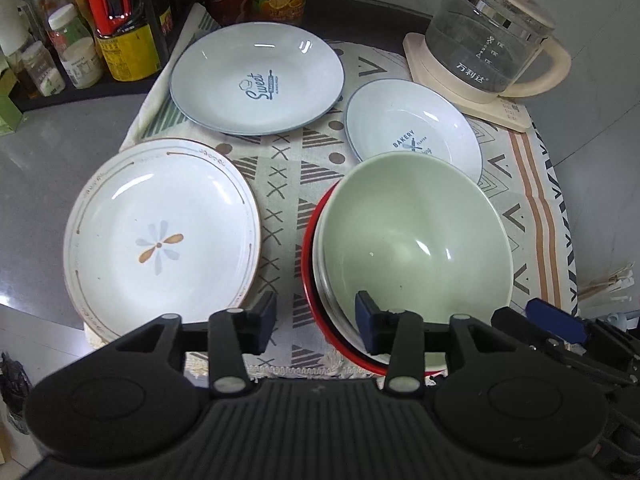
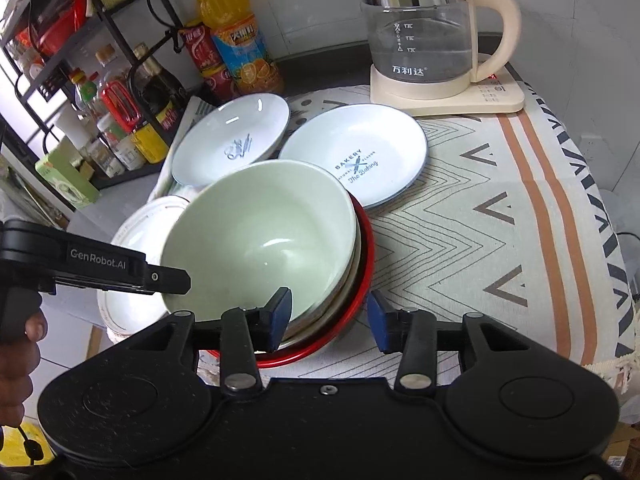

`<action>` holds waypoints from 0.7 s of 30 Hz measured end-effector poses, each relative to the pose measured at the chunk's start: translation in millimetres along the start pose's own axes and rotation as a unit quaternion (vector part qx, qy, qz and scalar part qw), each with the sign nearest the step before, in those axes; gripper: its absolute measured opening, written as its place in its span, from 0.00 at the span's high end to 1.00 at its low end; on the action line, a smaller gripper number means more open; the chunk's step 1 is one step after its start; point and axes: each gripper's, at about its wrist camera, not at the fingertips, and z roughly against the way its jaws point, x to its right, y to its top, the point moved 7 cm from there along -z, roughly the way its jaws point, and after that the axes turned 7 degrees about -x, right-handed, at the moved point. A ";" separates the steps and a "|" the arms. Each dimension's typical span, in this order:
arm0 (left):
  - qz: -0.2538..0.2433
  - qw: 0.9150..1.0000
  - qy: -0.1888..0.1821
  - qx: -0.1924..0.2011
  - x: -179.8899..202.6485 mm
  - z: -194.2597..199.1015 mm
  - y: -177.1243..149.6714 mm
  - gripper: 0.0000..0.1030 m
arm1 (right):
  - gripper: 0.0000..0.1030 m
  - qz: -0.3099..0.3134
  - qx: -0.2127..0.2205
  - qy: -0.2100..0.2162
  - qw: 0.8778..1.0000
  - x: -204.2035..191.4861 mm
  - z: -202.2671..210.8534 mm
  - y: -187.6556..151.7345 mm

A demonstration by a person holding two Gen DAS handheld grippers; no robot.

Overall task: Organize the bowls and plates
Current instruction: 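Lower the smaller bowl into the stack and open both grippers, then move both grippers toward the white 'Sweet' plate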

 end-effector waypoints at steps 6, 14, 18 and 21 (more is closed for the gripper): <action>0.019 1.000 0.024 0.003 -14.1 10.5 3.0 0.35 | 0.35 0.001 0.017 0.018 1.000 -6.1 12.0 8.3; 0.076 0.996 0.051 0.020 -51.8 29.6 3.9 0.23 | 0.12 0.016 0.021 0.028 0.999 -21.4 9.9 21.3; 0.098 0.993 0.051 0.030 -67.9 40.9 0.6 0.23 | 0.05 0.029 0.019 0.030 0.999 -32.3 7.4 28.5; 0.118 0.991 0.053 0.040 -80.4 48.3 -1.7 0.23 | 0.02 0.048 0.017 0.031 0.998 -44.5 5.3 32.3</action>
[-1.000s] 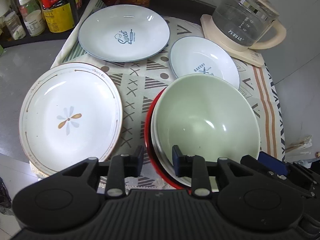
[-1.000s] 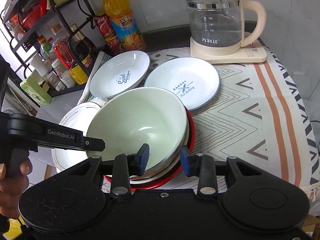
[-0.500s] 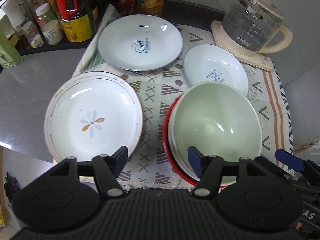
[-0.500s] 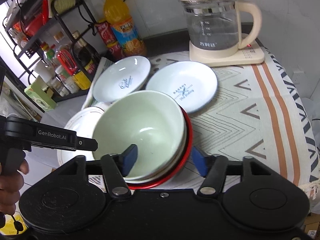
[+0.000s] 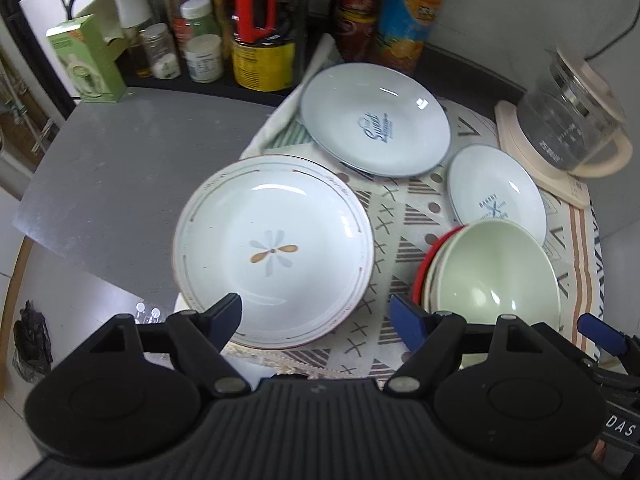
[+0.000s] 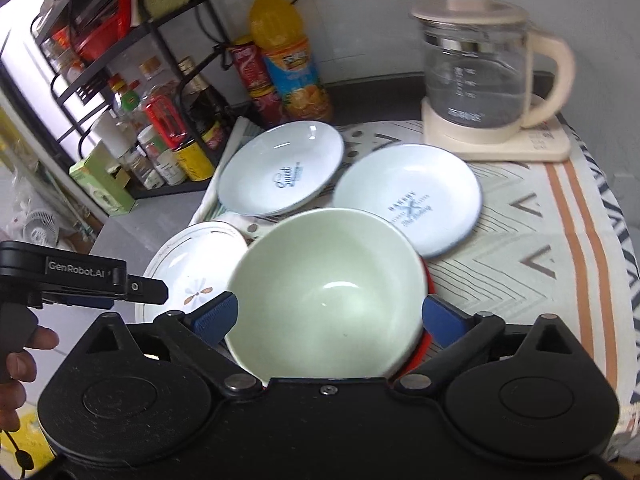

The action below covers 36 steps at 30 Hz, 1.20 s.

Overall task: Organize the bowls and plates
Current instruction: 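Move both grippers toward the white 'Sweet' plate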

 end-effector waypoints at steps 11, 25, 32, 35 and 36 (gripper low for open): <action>0.057 0.998 -0.007 0.021 -38.3 5.5 4.3 0.23 | 0.00 0.066 -0.011 0.018 0.998 -53.6 -12.4 18.2; 0.069 0.997 -0.011 0.040 -57.9 -7.4 25.4 0.22 | 0.00 0.062 -0.022 0.027 0.997 -68.3 -43.1 49.8; 0.055 0.997 -0.002 0.058 -66.4 -15.4 39.5 0.23 | 0.00 0.053 -0.020 0.015 0.998 -66.4 -61.0 58.2; 0.061 0.996 -0.011 0.064 -71.2 -18.1 47.0 0.23 | 0.01 0.055 -0.015 0.005 0.998 -67.6 -68.7 62.6; 0.062 0.996 -0.012 0.063 -72.7 -19.7 49.3 0.23 | 0.01 0.053 -0.015 0.003 0.998 -67.9 -71.2 63.8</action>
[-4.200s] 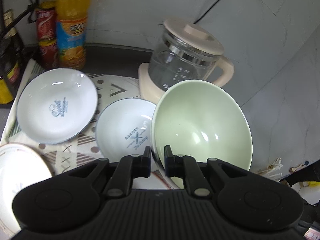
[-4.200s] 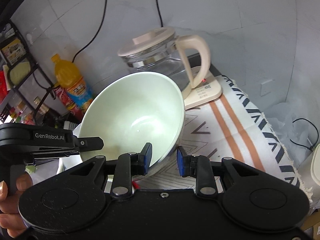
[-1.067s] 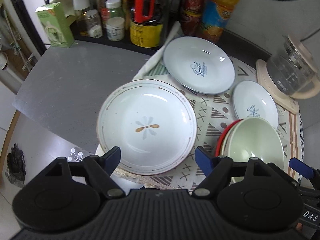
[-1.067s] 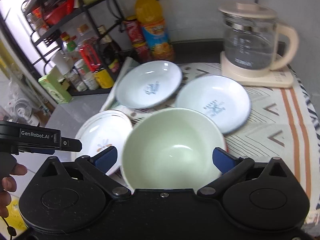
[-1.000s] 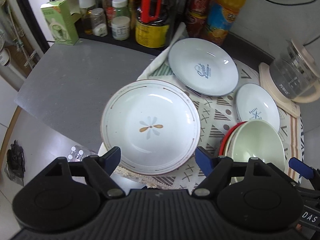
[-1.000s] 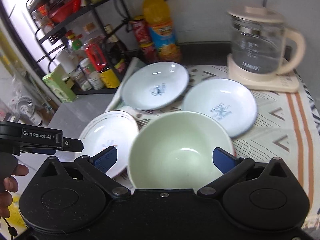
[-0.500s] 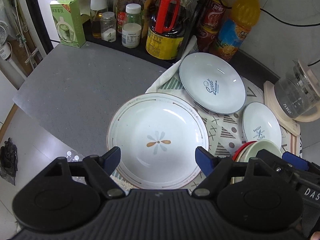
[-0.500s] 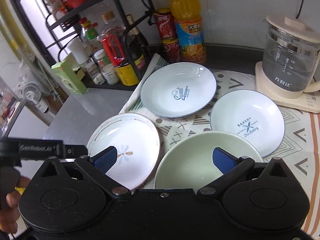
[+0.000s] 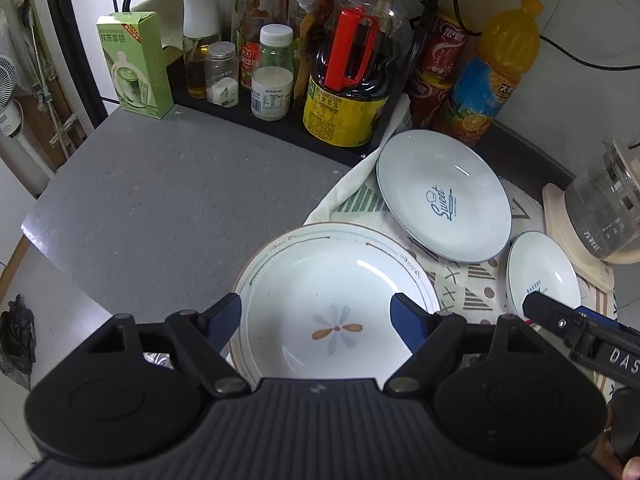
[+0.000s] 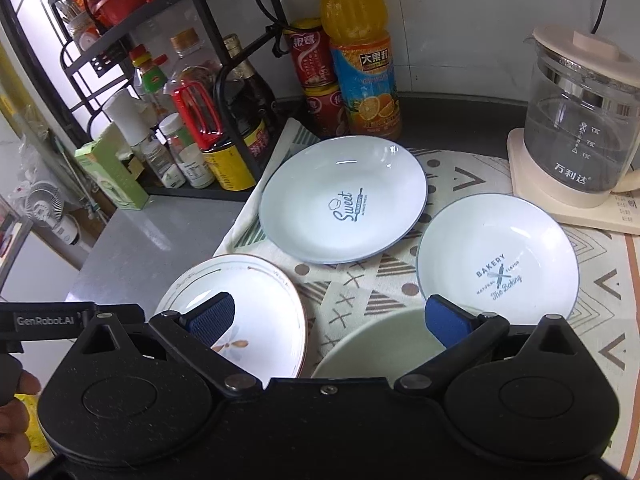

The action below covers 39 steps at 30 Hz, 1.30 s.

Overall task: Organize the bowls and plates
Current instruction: 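Move both grippers toward the white 'Sweet' plate, then close both grippers on the rim of the 'Sweet' plate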

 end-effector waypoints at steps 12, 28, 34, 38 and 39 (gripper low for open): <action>-0.025 0.999 -0.047 0.004 5.8 -34.3 44.5 0.25 | 0.11 -0.068 0.013 -0.021 0.997 6.4 -32.8 25.6; -0.090 0.987 -0.131 -0.025 34.0 -104.2 101.3 0.48 | 0.31 -0.226 0.011 -0.054 0.972 19.0 -83.2 53.0; -0.100 0.982 -0.152 -0.046 43.7 -131.8 109.2 0.58 | 0.34 -0.292 0.003 -0.068 0.954 32.3 -98.6 46.6; -0.099 0.980 -0.163 -0.061 46.7 -148.6 111.5 0.65 | 0.43 -0.314 0.005 -0.074 0.947 36.2 -106.2 43.1; -0.099 0.979 -0.165 -0.063 47.2 -151.9 111.9 0.66 | 0.44 -0.318 0.005 -0.079 0.945 37.0 -107.8 42.7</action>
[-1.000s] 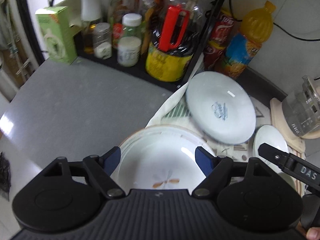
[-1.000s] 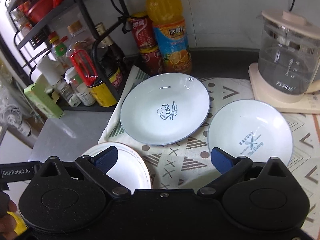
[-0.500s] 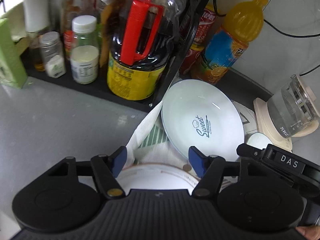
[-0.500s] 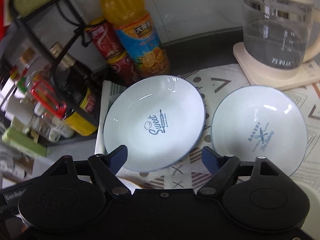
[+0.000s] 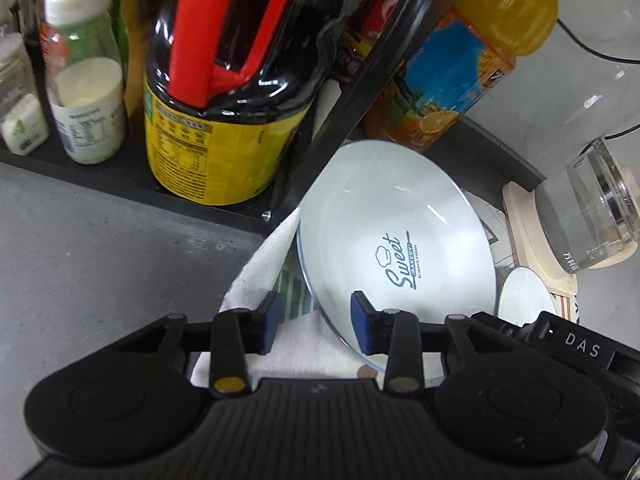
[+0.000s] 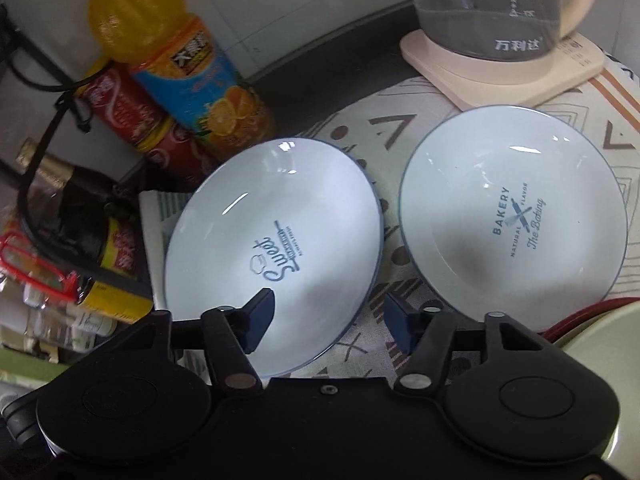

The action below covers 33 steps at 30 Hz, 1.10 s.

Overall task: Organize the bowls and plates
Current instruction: 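Close both grippers on the rim of the 'Sweet' plate, then lift the 'Sweet' plate with both grippers over the orange-flower plate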

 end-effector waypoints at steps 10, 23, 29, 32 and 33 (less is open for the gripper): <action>0.023 0.999 -0.023 -0.018 -10.6 -20.8 5.4 0.80 | 0.57 -0.053 -0.032 -0.036 0.997 3.4 -33.0 -3.3; 0.050 0.997 -0.055 -0.021 -9.8 -35.1 1.9 0.91 | 0.81 -0.109 -0.010 -0.016 0.994 10.5 -50.4 4.6; 0.035 0.998 -0.054 -0.007 -6.0 -23.6 5.5 0.90 | 0.89 -0.109 0.005 -0.001 0.994 14.0 -38.9 4.0; 0.029 0.998 -0.049 0.000 -0.7 -19.8 7.5 0.90 | 0.91 -0.087 0.019 -0.005 0.996 8.6 -29.4 6.5; 0.031 0.998 -0.047 0.000 0.9 -19.4 7.5 0.90 | 0.91 -0.084 0.022 -0.003 0.996 7.4 -26.9 7.6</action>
